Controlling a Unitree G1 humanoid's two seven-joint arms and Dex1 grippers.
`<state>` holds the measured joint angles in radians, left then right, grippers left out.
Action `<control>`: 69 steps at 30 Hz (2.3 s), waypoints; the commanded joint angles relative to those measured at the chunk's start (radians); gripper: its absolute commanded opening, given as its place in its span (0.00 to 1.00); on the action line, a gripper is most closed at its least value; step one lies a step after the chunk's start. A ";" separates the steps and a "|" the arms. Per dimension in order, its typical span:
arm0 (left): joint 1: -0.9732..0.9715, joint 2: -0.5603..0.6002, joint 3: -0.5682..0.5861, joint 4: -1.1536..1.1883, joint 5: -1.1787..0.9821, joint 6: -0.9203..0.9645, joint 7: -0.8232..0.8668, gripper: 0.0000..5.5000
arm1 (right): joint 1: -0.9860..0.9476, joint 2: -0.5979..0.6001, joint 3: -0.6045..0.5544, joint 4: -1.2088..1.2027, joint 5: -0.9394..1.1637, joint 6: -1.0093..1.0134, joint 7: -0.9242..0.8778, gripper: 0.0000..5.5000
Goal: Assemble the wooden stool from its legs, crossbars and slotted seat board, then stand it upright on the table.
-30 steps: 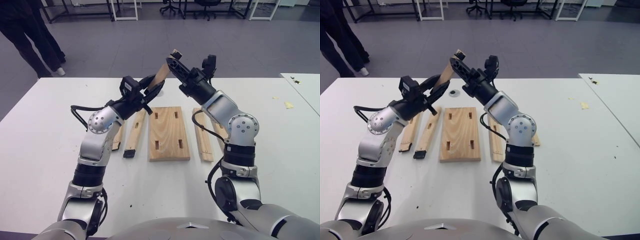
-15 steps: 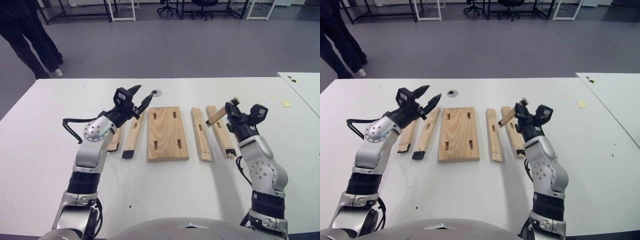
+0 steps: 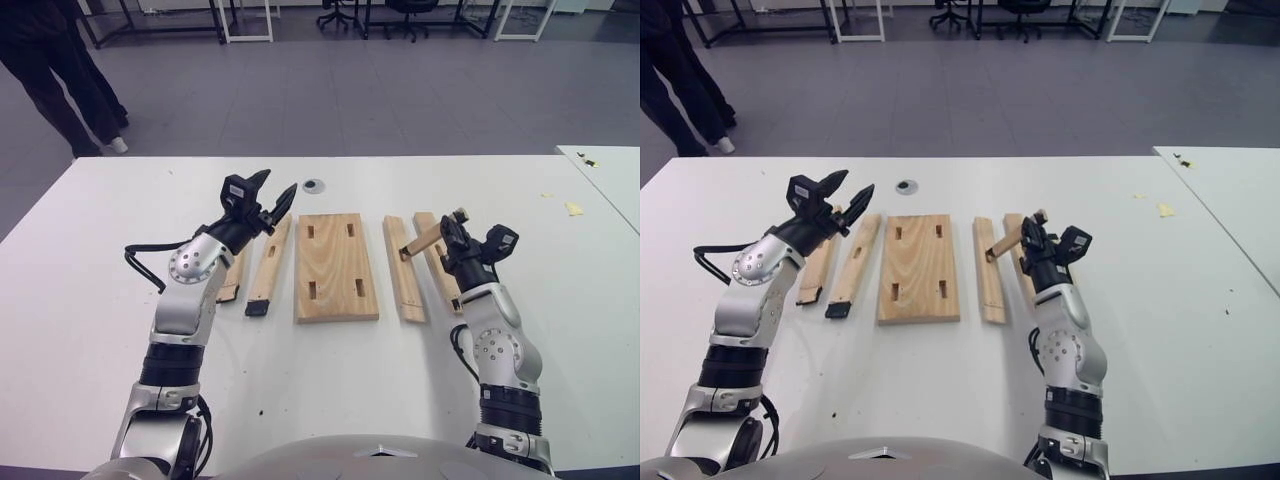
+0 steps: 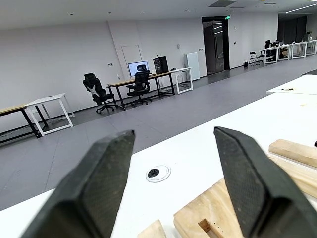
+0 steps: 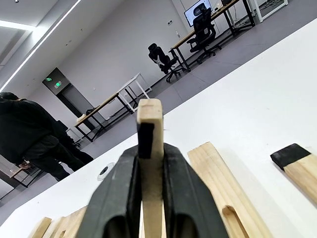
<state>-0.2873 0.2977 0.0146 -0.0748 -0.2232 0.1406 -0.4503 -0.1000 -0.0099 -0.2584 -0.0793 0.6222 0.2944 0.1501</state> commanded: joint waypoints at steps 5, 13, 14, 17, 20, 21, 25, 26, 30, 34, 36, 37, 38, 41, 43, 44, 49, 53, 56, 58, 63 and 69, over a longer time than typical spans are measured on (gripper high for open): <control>0.005 0.004 0.003 -0.001 0.012 0.018 0.013 0.53 | 0.023 -0.006 0.087 0.014 -0.118 -0.027 0.011 0.07; 0.006 0.009 0.000 0.009 0.029 0.011 0.021 0.53 | 0.094 -0.054 0.200 -0.024 -0.303 -0.100 0.015 0.07; 0.005 0.008 -0.001 0.011 0.032 0.010 0.022 0.53 | 0.094 -0.062 0.219 -0.035 -0.329 -0.102 0.013 0.07; 0.002 0.006 -0.001 0.015 0.044 0.007 0.029 0.53 | 0.090 -0.097 0.271 -0.049 -0.430 -0.097 -0.008 0.07; 0.001 0.003 0.001 0.017 0.050 0.005 0.034 0.53 | 0.084 -0.109 0.293 -0.041 -0.476 -0.115 0.002 0.07; 0.002 0.003 0.000 0.018 0.054 0.003 0.036 0.53 | 0.079 -0.114 0.291 -0.033 -0.478 -0.120 0.009 0.07; -0.002 0.001 -0.003 0.021 0.062 -0.005 0.039 0.53 | 0.045 -0.107 0.240 -0.063 -0.407 -0.162 0.053 0.07; -0.003 0.001 -0.003 0.021 0.063 -0.006 0.040 0.53 | 0.040 -0.102 0.227 -0.084 -0.386 -0.167 0.059 0.07; 0.001 -0.003 -0.003 0.017 0.065 -0.008 0.044 0.53 | 0.065 -0.081 0.198 -0.170 -0.330 -0.149 0.050 0.07; 0.009 -0.010 -0.006 0.015 0.069 -0.012 0.045 0.53 | 0.101 -0.018 0.154 -0.159 -0.222 -0.107 0.028 0.07; 0.010 -0.010 -0.006 0.015 0.070 -0.013 0.041 0.53 | 0.100 0.000 0.120 -0.129 -0.174 -0.092 0.022 0.07; 0.009 -0.010 -0.006 0.017 0.070 -0.013 0.039 0.53 | 0.096 0.001 0.111 -0.117 -0.166 -0.089 0.022 0.07; 0.009 -0.009 -0.005 0.018 0.071 -0.014 0.037 0.53 | 0.094 0.000 0.106 -0.109 -0.163 -0.088 0.023 0.07; 0.008 -0.010 -0.004 0.020 0.072 -0.014 0.034 0.53 | 0.092 0.000 0.108 -0.088 -0.166 -0.093 0.028 0.07; 0.007 -0.011 -0.005 0.023 0.074 -0.015 0.033 0.53 | 0.090 0.004 0.110 -0.075 -0.166 -0.096 0.032 0.07; 0.007 -0.011 -0.006 0.024 0.074 -0.016 0.033 0.53 | 0.090 0.008 0.111 -0.072 -0.164 -0.099 0.033 0.07; 0.009 -0.011 -0.006 0.022 0.074 -0.014 0.031 0.53 | 0.078 0.026 0.097 -0.091 -0.125 -0.104 0.039 0.07; 0.008 -0.011 -0.009 0.023 0.074 -0.014 0.029 0.53 | 0.073 0.034 0.104 -0.089 -0.117 -0.111 0.042 0.07; 0.007 -0.012 -0.011 0.025 0.075 -0.014 0.028 0.53 | 0.062 0.039 0.107 -0.066 -0.129 -0.125 0.033 0.07; 0.007 -0.012 -0.013 0.026 0.076 -0.016 0.027 0.53 | 0.054 0.042 0.105 -0.046 -0.145 -0.138 0.021 0.07; 0.008 -0.010 -0.015 0.025 0.076 -0.015 0.028 0.53 | 0.060 0.040 0.101 -0.022 -0.179 -0.151 -0.004 0.07; 0.013 -0.010 -0.017 0.020 0.077 -0.013 0.029 0.53 | 0.097 0.026 0.120 -0.043 -0.220 -0.146 -0.004 0.07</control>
<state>-0.2865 0.2826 0.0029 -0.0501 -0.1520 0.1260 -0.4187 -0.0234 0.0275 -0.1489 -0.1166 0.4276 0.1427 0.1509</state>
